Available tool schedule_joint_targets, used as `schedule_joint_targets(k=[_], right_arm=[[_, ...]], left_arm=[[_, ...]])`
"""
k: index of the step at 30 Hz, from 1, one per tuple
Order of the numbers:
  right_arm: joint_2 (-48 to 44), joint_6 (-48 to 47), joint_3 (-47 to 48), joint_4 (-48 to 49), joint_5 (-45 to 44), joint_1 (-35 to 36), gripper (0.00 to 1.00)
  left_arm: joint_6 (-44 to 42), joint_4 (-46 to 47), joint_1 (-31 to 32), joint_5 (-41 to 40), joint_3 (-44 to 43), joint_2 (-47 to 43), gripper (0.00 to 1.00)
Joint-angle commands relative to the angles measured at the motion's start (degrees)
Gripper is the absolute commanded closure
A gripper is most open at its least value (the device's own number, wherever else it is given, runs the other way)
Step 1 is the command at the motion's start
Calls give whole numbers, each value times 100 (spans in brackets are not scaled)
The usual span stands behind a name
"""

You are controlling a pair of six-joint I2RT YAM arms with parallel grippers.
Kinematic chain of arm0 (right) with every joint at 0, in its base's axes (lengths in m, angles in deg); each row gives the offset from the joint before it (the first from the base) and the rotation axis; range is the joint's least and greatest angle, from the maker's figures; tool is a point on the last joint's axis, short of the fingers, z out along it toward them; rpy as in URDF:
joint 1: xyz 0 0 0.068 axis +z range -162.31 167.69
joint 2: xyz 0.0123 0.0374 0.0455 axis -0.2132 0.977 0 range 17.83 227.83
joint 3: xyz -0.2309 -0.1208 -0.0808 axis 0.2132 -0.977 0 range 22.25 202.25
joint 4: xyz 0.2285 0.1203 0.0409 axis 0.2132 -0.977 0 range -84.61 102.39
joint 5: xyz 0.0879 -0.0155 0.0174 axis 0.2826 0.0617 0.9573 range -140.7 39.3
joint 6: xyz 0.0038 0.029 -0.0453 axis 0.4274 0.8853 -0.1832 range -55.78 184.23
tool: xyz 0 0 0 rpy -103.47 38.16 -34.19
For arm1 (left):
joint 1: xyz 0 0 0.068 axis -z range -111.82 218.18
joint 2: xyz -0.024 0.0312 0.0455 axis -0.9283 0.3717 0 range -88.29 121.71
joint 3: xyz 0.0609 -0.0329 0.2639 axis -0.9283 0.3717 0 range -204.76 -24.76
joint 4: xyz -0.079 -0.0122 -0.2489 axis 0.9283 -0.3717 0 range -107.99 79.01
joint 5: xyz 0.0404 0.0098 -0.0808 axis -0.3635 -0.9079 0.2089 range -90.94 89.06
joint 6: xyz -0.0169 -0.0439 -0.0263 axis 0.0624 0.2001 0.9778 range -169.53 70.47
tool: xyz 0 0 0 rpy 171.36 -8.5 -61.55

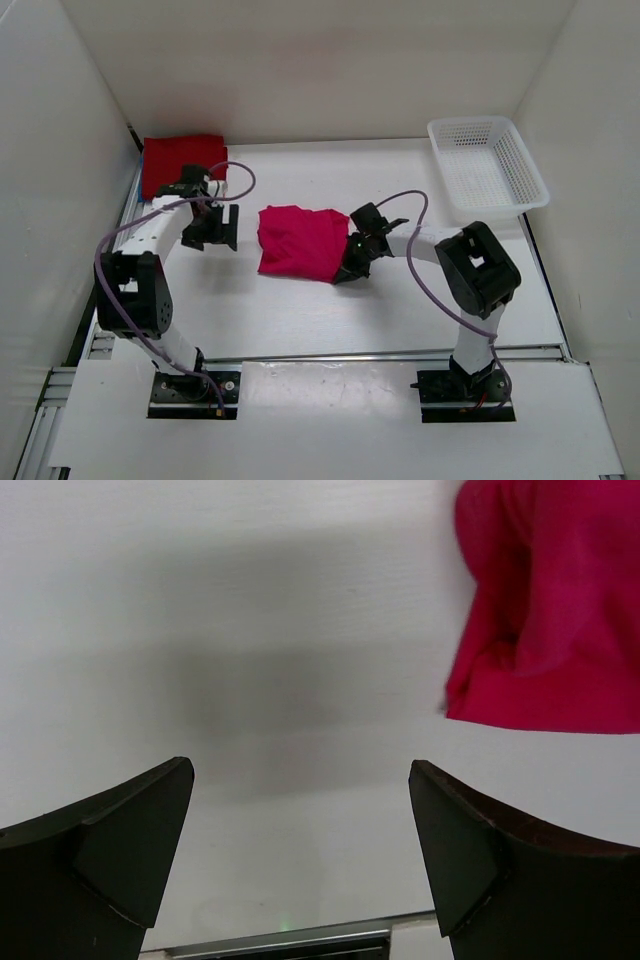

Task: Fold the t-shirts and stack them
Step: Fold the long partially folded tshirt into a neat square

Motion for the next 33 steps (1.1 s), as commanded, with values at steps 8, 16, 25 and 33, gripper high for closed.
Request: schedule_joint_targets(k=[8, 16, 25, 33], right_arm=[[-830, -2557, 5, -1800, 285, -328, 51], [-713, -2663, 1547, -1466, -24, -883, 54], [1487, -2418, 3958, -1712, -208, -883, 54], [2042, -2311, 4286, -1835, -481, -883, 53]], left_arm=[[-23, 27, 547, 1400, -1015, 955, 0], [-23, 79, 599, 2182, -3228, 2491, 0], [-23, -202, 600, 2288, -3978, 3486, 0], [-23, -202, 653, 2481, -3848, 3549, 10]])
